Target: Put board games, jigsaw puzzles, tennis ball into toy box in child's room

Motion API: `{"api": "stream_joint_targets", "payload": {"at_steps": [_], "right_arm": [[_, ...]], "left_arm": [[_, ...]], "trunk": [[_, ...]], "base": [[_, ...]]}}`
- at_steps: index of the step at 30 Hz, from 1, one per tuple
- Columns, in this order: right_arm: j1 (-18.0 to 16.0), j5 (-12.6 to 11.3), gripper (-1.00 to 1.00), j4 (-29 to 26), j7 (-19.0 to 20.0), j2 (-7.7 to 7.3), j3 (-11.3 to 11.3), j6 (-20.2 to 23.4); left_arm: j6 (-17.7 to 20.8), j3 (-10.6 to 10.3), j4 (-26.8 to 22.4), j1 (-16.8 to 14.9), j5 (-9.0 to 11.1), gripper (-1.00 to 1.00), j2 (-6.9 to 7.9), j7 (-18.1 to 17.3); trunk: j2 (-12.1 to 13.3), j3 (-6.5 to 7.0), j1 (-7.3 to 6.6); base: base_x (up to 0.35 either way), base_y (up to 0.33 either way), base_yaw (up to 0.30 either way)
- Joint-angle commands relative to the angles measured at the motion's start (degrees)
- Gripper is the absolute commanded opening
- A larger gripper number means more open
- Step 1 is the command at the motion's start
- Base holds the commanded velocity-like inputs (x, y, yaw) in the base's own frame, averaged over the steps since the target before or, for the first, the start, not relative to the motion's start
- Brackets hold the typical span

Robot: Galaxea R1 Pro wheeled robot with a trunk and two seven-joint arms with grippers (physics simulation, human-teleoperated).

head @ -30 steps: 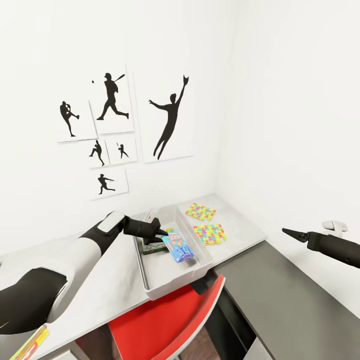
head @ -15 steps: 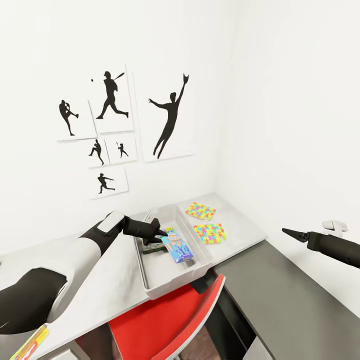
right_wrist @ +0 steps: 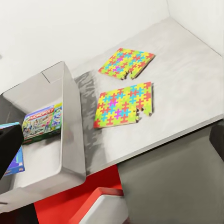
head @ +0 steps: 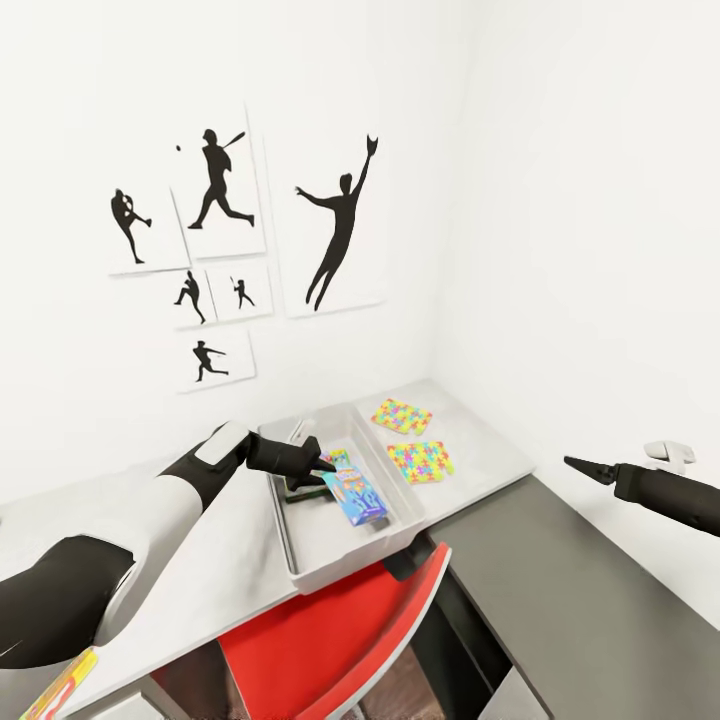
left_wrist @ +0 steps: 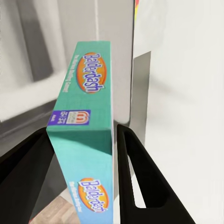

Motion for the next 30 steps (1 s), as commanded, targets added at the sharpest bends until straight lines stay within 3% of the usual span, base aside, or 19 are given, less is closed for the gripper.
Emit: {"api": "stream_joint_targets", "payload": {"at_steps": [1, 30], "right_arm": [[-0.1, -0.3, 1.00, 0.0, 0.0, -0.01, 0.0, 0.5], [-0.1, -0.3, 1.00, 0.0, 0.0, -0.01, 0.0, 0.5]], "left_arm": [[0.1, -0.2, -0.1, 0.0, 0.7, -1.00, 0.04, 0.4], [-0.2, -0.4, -0.9, 0.1, 0.7, -1.00, 0.56, -1.3]], "trunk": [[-0.1, -0.22, 0.03], [-0.1, -2.92, 0.03]], "base": [[0.000, 0.000, 0.000], [0.000, 0.000, 0.000]]}}
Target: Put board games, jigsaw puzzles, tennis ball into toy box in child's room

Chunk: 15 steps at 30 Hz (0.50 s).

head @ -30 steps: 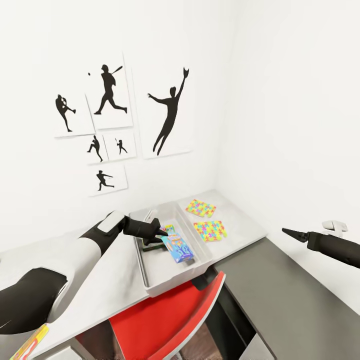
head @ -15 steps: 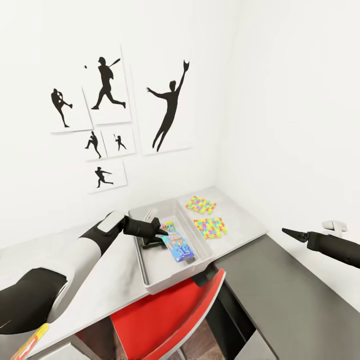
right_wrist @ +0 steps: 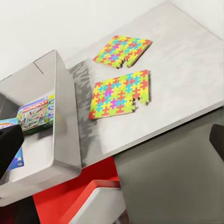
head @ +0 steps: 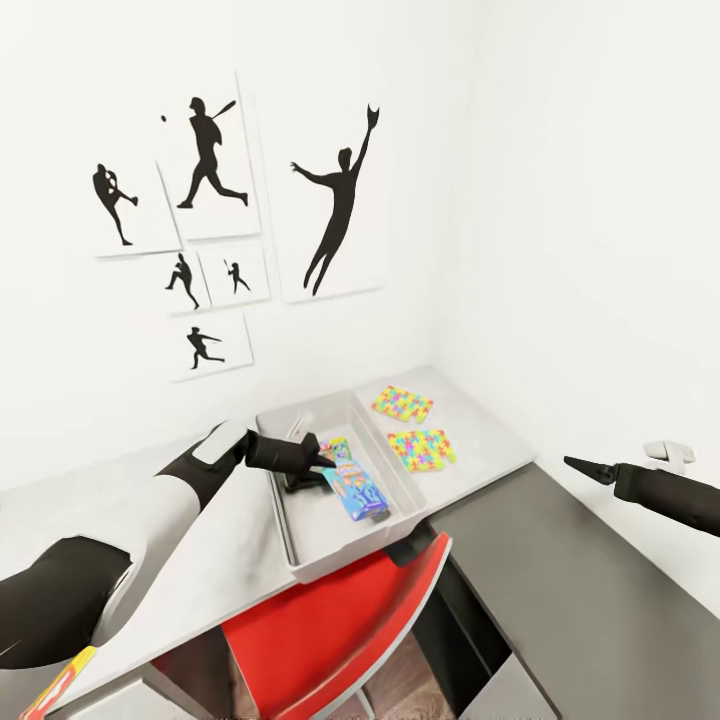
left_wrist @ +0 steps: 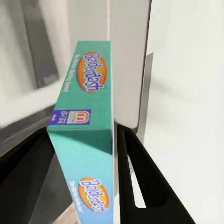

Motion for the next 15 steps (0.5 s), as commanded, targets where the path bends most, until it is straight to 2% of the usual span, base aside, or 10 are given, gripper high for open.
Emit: {"api": "stream_joint_targets", "payload": {"at_steps": [1, 15], "right_arm": [[-0.1, -0.3, 1.00, 0.0, 0.0, -0.01, 0.0, 0.5], [-0.1, -0.3, 1.00, 0.0, 0.0, -0.01, 0.0, 0.5]], "left_arm": [[0.0, -0.3, -0.1, 0.0, 0.7, -1.00, 0.12, 0.1], [-0.2, -0.3, -1.2, 0.0, 0.2, -1.00, 0.52, -2.8]], "trunk": [[-0.1, -0.21, 0.03], [-0.1, -1.52, 0.03]], "base": [[0.000, 0.000, 0.000], [0.000, 0.000, 0.000]]}}
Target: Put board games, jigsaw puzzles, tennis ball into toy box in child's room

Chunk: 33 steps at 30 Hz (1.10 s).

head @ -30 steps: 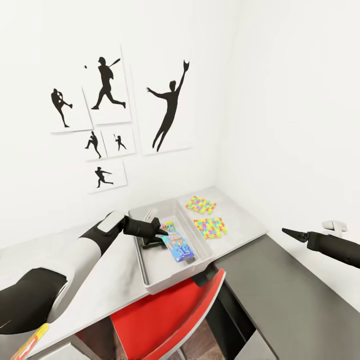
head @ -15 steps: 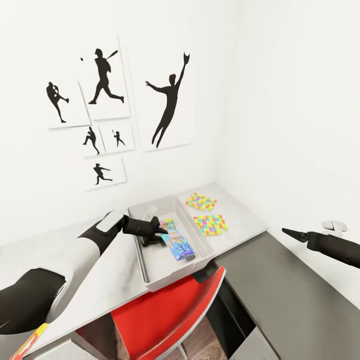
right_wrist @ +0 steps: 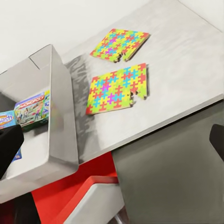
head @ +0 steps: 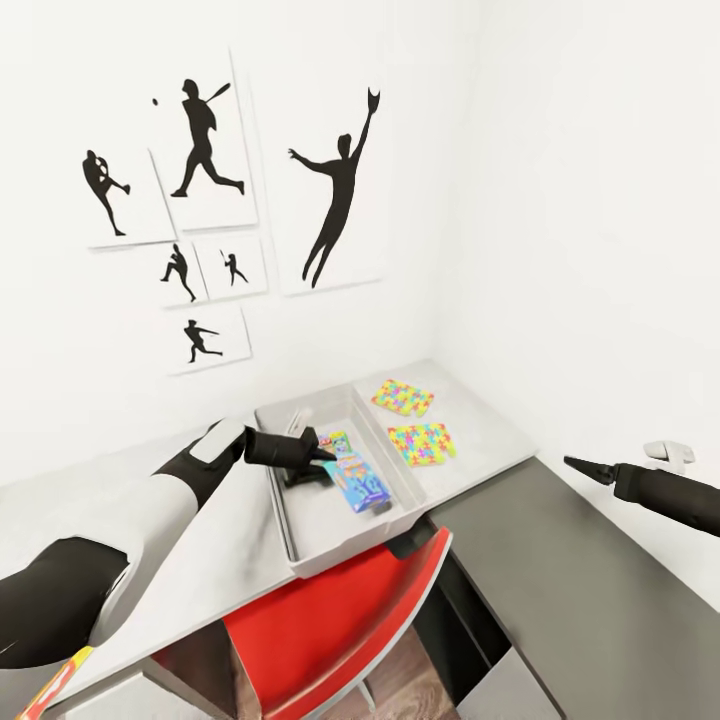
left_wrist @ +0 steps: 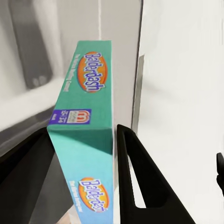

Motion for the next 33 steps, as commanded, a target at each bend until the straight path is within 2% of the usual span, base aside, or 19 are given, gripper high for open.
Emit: {"api": "stream_joint_targets", "payload": {"at_steps": [1, 5, 13, 33], "right_arm": [[-0.1, -0.3, 1.00, 0.0, 0.0, -0.01, 0.0, 0.5], [-0.1, -0.3, 1.00, 0.0, 0.0, -0.01, 0.0, 0.5], [-0.1, -0.3, 1.00, -0.1, 0.0, -0.01, 0.0, 0.5], [-0.1, -0.3, 1.00, -0.1, 0.0, -0.01, -0.1, 0.5]], "left_arm": [[0.0, -0.3, 0.0, -0.1, 0.3, -1.00, 0.06, 0.0], [0.0, -0.3, -1.8, 0.0, -0.8, -1.00, 0.04, -0.4], [0.1, -0.2, -3.3, -0.1, -1.9, -1.00, -0.06, -0.6], [0.1, -0.2, -5.1, -0.1, -2.3, -1.00, -0.51, -0.7]], "trunk": [[-0.1, -0.21, 0.03], [-0.1, -0.58, 0.03], [-0.1, -1.31, 0.03], [-0.1, -1.84, 0.03]], "base": [[0.000, 0.000, 0.000], [0.000, 0.000, 0.000], [0.000, 0.000, 0.000], [0.000, 0.000, 0.000]]}}
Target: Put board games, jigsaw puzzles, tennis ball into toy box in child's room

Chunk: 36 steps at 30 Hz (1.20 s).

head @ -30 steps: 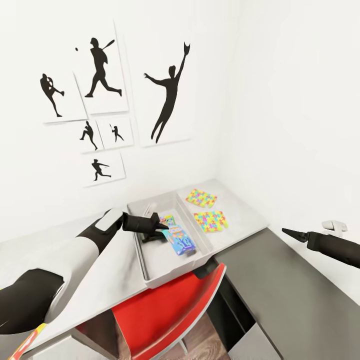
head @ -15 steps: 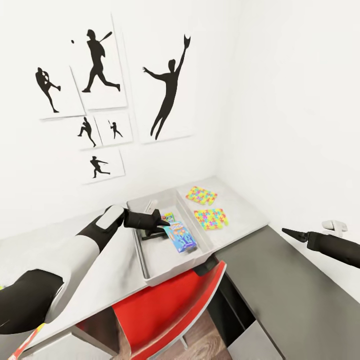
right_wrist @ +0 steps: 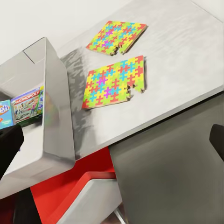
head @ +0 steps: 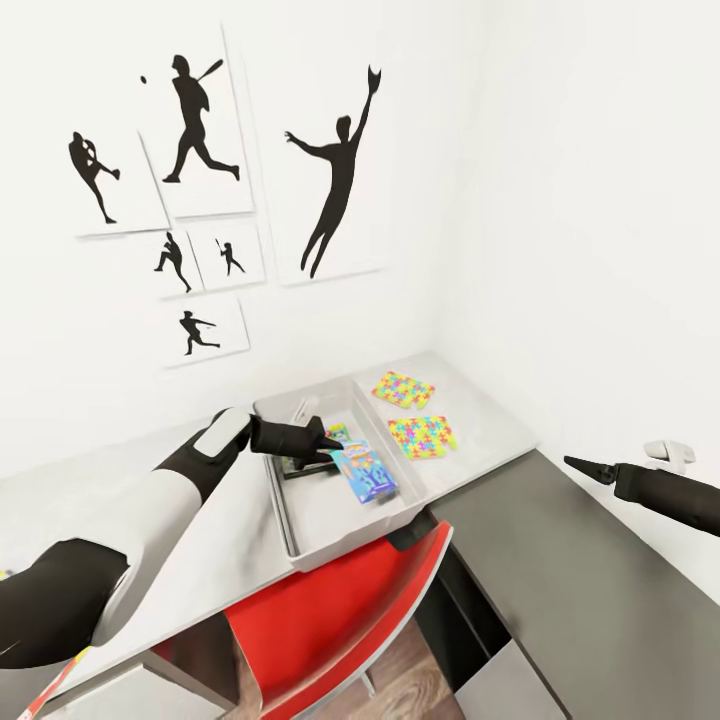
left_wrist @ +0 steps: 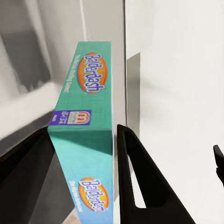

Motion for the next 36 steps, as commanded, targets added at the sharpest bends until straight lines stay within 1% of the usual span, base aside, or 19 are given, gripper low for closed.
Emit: {"api": "stream_joint_targets", "payload": {"at_steps": [1, 20, 36], "right_arm": [[-0.1, -0.3, 1.00, 0.0, 0.0, -0.01, 0.0, 0.5], [-0.1, -0.4, 1.00, 0.0, 0.0, -0.01, 0.0, 0.5], [-0.1, -0.4, 1.00, 0.0, 0.0, -0.01, 0.0, 0.5]], "left_arm": [[0.0, -0.3, -0.1, -0.1, 0.4, -1.00, 0.00, 0.0], [0.0, -0.4, -0.3, -0.1, 0.4, -1.00, -0.18, -0.1], [0.0, -0.5, -0.4, 0.3, 0.3, -1.00, 0.33, -0.1]], "trunk": [[-0.1, -0.16, 0.03], [-0.1, -1.70, 0.03], [-0.1, -3.18, 0.03]], "base": [[0.000, 0.000, 0.000], [0.000, 0.000, 0.000], [0.000, 0.000, 0.000]]}}
